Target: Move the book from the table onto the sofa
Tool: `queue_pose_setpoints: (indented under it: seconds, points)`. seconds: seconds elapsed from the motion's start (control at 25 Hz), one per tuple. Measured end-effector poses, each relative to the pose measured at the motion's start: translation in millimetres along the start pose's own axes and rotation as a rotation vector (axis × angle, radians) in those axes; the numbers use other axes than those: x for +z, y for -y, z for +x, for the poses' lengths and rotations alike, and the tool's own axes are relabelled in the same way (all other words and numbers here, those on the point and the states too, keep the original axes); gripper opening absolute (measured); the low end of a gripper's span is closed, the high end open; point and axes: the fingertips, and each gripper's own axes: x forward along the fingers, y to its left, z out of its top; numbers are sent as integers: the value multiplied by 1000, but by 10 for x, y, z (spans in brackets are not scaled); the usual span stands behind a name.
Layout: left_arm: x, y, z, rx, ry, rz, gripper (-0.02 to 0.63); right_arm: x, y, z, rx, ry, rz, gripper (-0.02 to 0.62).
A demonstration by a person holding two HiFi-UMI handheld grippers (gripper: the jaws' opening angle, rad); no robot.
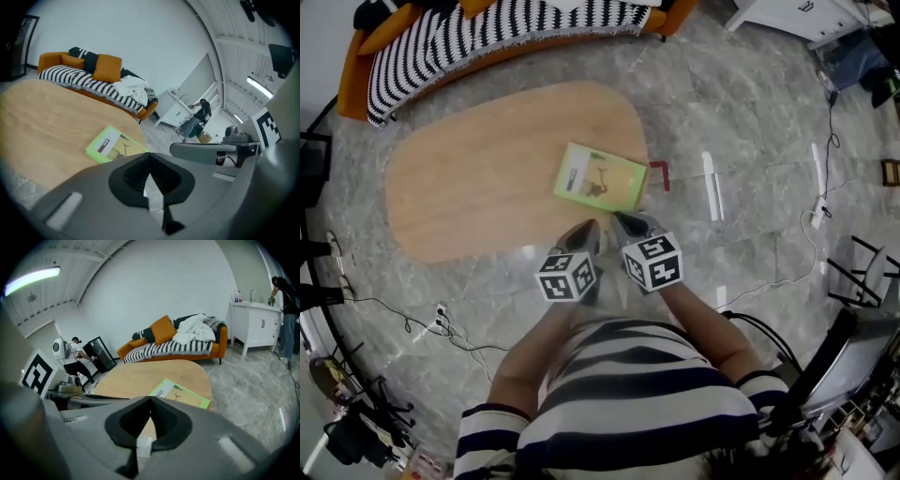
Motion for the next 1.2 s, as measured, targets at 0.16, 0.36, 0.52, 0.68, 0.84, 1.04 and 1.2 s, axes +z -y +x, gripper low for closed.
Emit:
queue_pose_setpoints:
  seconds: [0.16,0.36,0.52,0.68,0.84,1.04,1.2]
  points:
    - [10,-4,236,11,-20,23,2,29,161,131,18,-10,-10,-2]
    - [-29,-57,463,65,-19,-4,1,-15,300,313,76,-56,-52,-2]
    - [-71,-79,618,92,-32,-13,2,20,383,445,113,-77,-98,-2]
    - [-97,-160,760,123,-26,-40,0,-7,515,575,130,-98,-118,-2]
    - [-137,-277,865,156,-25,-74,0,-85,613,711,145,-133,-132,-2]
    - [-171,-417,1029,199,-31,-80,1,-150,748,913,158,-163,-165,-2]
    - [-189,-557,1125,230,-29,-99,0,-148,814,1093,167,-172,-200,-2]
